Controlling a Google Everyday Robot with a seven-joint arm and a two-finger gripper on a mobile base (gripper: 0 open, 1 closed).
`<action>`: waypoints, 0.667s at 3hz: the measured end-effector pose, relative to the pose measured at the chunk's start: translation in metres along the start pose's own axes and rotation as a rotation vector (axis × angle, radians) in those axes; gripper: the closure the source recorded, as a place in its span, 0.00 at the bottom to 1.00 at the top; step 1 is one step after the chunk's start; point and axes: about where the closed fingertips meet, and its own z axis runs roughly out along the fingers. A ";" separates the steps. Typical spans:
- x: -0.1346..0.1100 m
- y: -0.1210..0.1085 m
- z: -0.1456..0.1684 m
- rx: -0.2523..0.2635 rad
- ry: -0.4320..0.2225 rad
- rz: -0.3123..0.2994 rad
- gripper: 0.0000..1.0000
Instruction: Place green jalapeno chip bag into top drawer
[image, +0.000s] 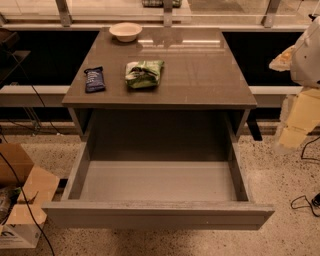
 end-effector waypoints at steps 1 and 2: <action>0.000 0.000 0.000 0.000 0.000 0.000 0.00; -0.024 -0.014 0.013 0.008 -0.025 -0.022 0.00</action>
Offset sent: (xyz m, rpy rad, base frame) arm 0.0586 0.0541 -0.0134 0.0400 -0.0283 0.0656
